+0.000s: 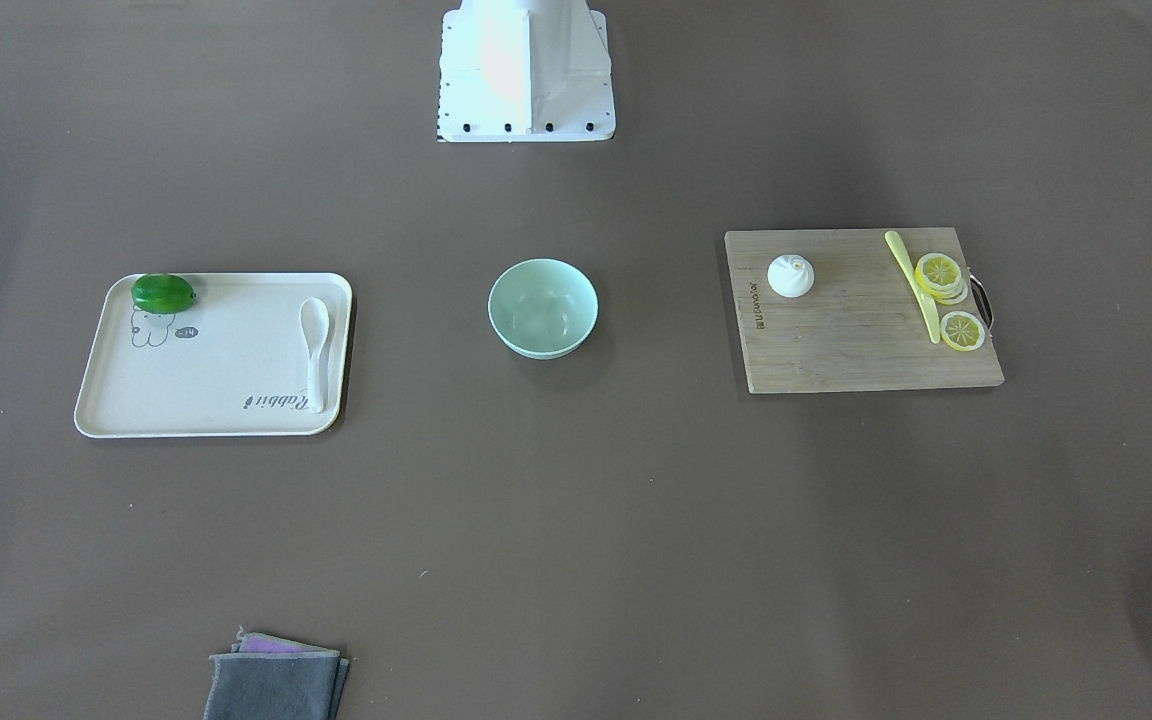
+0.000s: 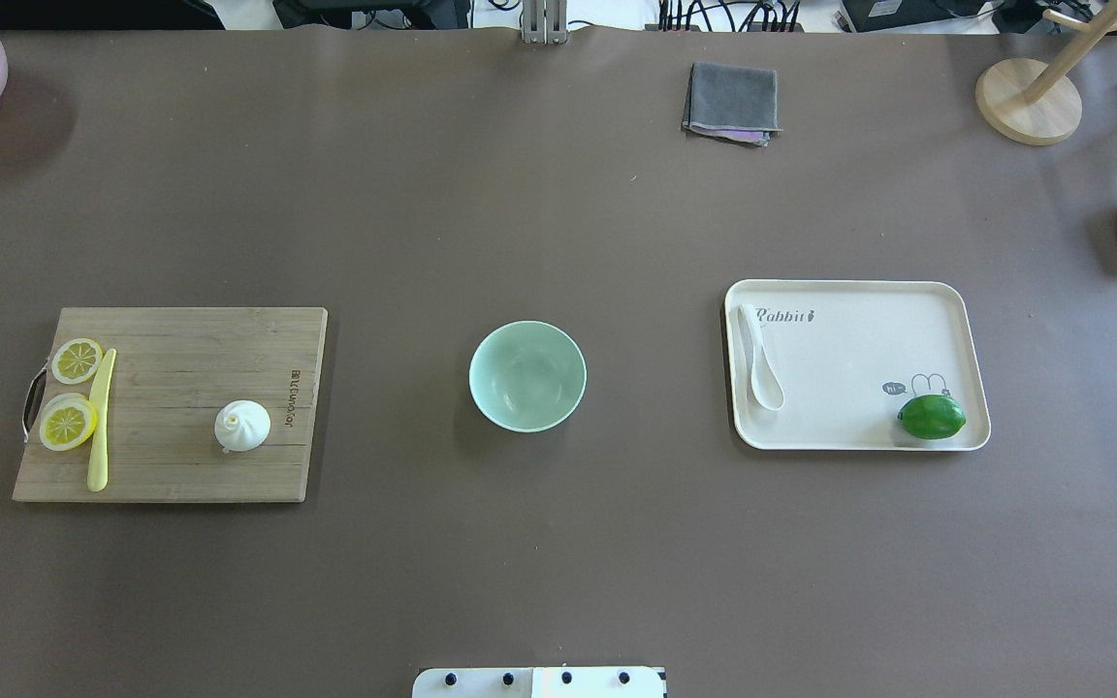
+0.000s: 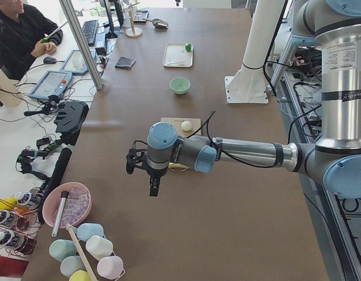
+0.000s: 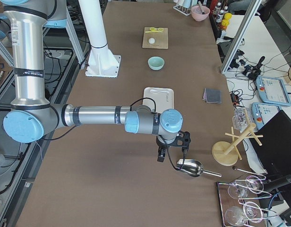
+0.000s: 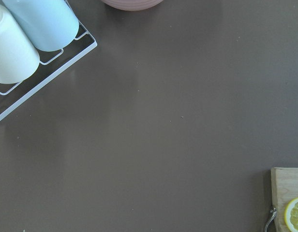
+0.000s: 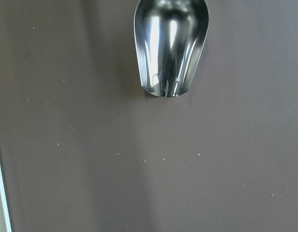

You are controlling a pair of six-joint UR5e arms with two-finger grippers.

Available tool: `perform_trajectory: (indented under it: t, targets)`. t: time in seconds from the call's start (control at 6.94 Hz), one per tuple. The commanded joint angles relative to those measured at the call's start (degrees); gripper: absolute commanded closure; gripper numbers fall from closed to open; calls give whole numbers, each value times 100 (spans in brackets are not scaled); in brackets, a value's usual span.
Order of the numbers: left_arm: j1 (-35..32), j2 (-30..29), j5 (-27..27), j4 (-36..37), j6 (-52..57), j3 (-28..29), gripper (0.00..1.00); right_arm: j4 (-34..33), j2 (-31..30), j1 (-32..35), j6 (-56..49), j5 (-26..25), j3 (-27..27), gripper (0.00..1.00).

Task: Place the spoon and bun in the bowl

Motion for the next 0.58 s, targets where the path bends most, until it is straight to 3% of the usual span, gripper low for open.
perform_trajectory:
  t: [0.0,0.43]
  targets:
    - [0,-13,9,0,-8,-4,2,8,-9,0,6,-5,-2,0]
    - [0,-13,44,0,-25,-13,2,8,-1,0,6,-6,6,0]
